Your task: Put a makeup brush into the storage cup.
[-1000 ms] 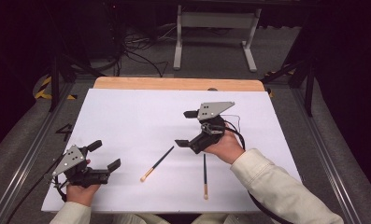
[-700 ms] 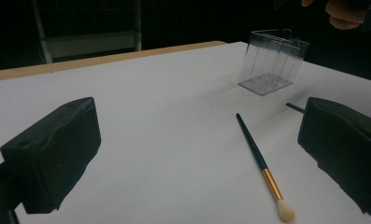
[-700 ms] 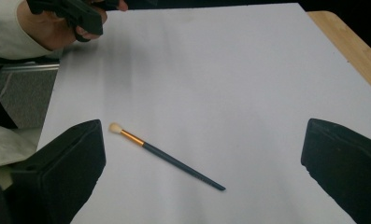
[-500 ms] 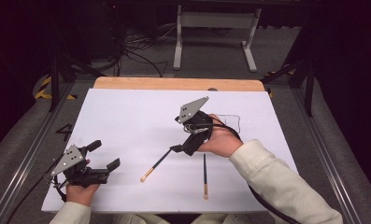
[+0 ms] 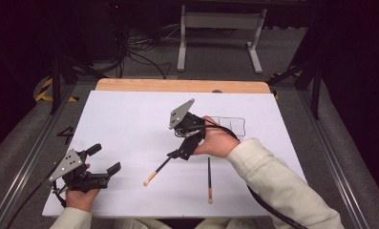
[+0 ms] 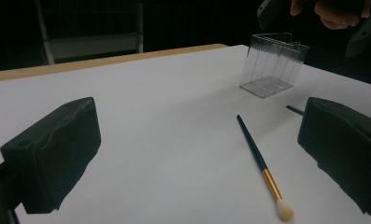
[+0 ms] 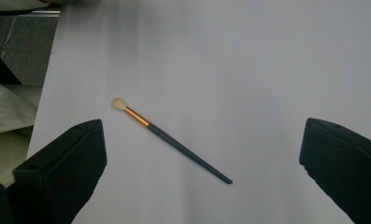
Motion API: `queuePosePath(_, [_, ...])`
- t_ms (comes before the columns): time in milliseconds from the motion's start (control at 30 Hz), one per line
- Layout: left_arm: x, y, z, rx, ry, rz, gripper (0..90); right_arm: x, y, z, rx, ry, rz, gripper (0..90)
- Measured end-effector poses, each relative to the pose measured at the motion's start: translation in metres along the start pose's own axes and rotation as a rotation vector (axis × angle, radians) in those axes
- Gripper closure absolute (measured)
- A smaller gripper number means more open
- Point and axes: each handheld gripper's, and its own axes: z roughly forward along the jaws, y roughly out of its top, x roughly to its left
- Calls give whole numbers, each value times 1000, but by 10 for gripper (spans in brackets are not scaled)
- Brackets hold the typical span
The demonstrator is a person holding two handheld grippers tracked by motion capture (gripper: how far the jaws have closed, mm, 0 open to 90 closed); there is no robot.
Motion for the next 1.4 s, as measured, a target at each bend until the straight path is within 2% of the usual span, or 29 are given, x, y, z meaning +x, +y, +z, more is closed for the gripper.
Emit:
queuePosePath(400, [1, 0, -5, -3, 11, -4, 3, 0, 11, 25, 68, 37, -23, 23])
queuePosePath(567, [2, -1, -4, -6, 5, -11, 3, -1, 13, 39, 126, 81, -23, 37])
queuePosePath(733, [2, -1, -4, -8, 3, -10, 3, 0, 16, 48, 172, 90, -30, 37])
queuePosePath(933, [2, -1, -3, -3, -1, -18, 3, -1, 12, 56, 170, 107, -23, 37])
queuePosePath(1033, [2, -1, -3, 0, -1, -19, 3, -1, 9, 63, 189, 115, -20, 48])
queuePosePath(1400, [3, -1, -2, 6, -2, -23, 3, -1, -5, 87, 235, 142, -49, 148])
